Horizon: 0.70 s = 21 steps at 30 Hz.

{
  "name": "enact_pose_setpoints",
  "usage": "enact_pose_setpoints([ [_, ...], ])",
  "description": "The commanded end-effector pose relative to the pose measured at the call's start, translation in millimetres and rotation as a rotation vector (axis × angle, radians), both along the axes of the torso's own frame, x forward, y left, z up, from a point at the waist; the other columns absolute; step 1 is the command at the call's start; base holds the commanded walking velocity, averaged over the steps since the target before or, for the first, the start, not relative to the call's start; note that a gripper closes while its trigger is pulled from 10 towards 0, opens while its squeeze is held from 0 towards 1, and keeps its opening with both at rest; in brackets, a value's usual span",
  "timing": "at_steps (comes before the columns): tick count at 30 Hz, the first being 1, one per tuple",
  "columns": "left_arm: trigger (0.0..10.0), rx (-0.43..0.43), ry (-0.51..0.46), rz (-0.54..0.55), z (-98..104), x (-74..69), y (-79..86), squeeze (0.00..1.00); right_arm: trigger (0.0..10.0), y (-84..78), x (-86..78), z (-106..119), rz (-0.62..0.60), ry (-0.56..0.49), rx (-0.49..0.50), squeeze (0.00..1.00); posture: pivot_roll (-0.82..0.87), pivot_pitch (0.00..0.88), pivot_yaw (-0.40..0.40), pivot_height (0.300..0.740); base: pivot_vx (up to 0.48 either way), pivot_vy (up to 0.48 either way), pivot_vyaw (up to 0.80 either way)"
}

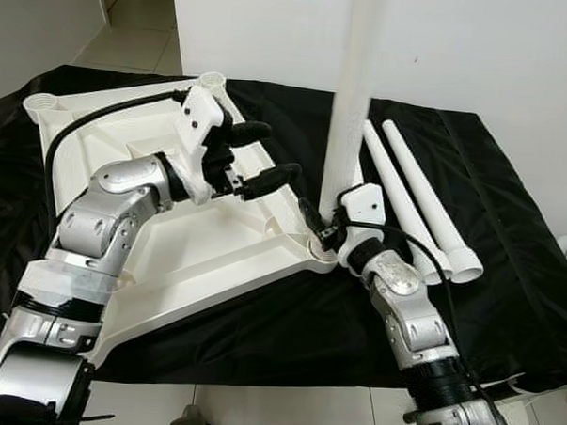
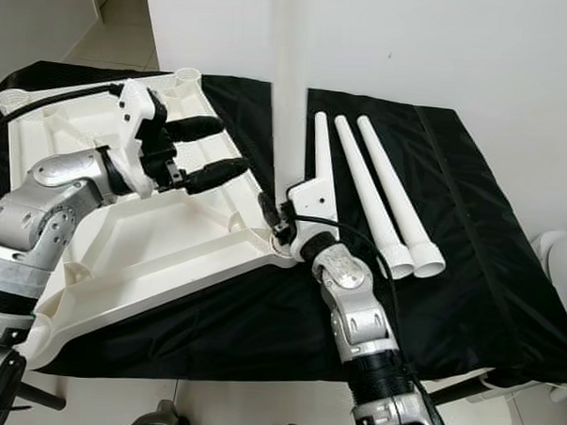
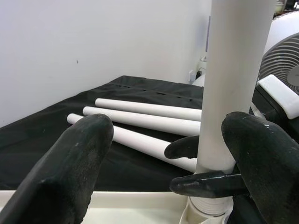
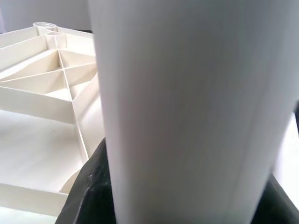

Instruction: Building children table

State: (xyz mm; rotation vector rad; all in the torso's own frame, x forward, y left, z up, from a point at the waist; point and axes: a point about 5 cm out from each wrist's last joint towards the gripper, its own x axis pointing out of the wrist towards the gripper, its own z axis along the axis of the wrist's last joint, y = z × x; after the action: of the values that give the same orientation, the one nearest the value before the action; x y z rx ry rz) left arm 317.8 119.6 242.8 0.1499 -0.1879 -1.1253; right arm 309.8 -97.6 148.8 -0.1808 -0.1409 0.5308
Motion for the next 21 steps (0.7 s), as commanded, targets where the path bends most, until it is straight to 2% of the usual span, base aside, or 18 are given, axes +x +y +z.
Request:
enact_pose_setpoints([
  [1,10.0,0.010,-0.016,-0.016,2,-3.5,-0.9,0.00,10.0,-2.2,-1.8,-23,-0.001,0.093,-0.050,0.00,0.08,0.011,-0.071,0.740,0.000,0.000,0.00],
  [10,10.0,0.016,-0.005,-0.020,1,-4.8,0.3,0.00,10.0,-0.5,-2.0,-30,0.000,0.110,-0.057,0.00,0.09,0.019,-0.066,0.740,0.000,0.000,0.00],
  [15,10.0,0.053,0.034,-0.048,-9,-9.3,2.2,0.00,10.0,-3.0,-4.1,-37,-0.022,0.130,-0.031,0.00,0.08,0.024,-0.056,0.740,0.000,0.000,0.00],
  [19,10.0,0.119,0.089,-0.106,-23,-17.7,4.3,0.00,10.0,-6.6,-5.3,-40,-0.045,0.130,-0.011,0.00,0.08,0.025,-0.053,0.740,0.000,0.000,0.00],
  [21,10.0,0.191,0.137,-0.154,-39,-25.8,6.2,0.00,10.0,-8.9,-5.7,-41,-0.058,0.115,0.022,0.00,0.08,0.027,-0.051,0.740,0.000,0.000,0.00],
])
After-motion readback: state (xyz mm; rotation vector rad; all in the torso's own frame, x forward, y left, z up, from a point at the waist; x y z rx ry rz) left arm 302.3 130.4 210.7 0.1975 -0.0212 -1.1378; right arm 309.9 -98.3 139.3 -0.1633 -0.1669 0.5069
